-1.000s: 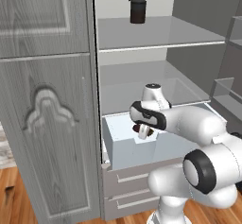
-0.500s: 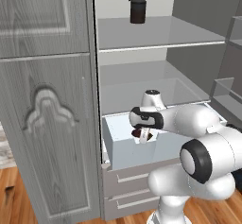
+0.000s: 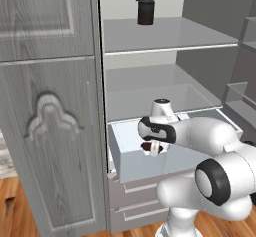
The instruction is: Place the lemon wedge and sweet potato inside the fridge drawer. Close the drawer after placing the vegetables.
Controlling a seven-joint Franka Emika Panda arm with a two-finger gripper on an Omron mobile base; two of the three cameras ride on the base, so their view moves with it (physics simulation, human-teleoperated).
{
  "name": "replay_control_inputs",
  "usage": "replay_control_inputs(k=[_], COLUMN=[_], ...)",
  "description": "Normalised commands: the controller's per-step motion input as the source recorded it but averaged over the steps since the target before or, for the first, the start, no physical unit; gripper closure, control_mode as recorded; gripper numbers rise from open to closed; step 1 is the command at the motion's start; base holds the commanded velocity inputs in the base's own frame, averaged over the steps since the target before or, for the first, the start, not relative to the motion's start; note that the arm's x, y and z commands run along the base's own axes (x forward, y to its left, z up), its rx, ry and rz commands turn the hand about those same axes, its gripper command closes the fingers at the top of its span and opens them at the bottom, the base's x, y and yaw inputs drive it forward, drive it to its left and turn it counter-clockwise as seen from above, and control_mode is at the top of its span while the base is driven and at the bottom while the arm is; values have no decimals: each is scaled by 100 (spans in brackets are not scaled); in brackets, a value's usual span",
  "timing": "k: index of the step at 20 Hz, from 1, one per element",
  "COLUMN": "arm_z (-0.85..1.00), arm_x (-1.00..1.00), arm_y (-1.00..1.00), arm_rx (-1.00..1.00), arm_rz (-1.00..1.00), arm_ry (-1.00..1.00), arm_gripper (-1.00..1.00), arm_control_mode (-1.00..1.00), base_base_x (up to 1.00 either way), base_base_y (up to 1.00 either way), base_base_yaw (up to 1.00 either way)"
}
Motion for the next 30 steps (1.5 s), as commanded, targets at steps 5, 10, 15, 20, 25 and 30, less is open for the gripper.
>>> replay_control_inputs(k=[5, 10, 15, 20, 25, 30], arm_z=[6, 38, 7, -42, -69, -73], arm_x=[-51, 59, 80, 34, 1, 0], arm_y=[-6, -4, -9, -3, 0, 0], arm_rx=[0, 1, 2, 0, 0, 0], arm_rz=[3, 9, 4, 0, 0, 0], arm_ry=[5, 7, 10, 7, 0, 0], arm_gripper=[100, 100, 100, 100, 100, 100], arm_control_mode=[-100, -100, -100, -100, -100, -100], base_base_x=[0, 0, 0, 0, 0, 0], base_base_y=[0, 0, 0, 0, 0, 0], base_base_yaw=[0, 0, 0, 0, 0, 0])
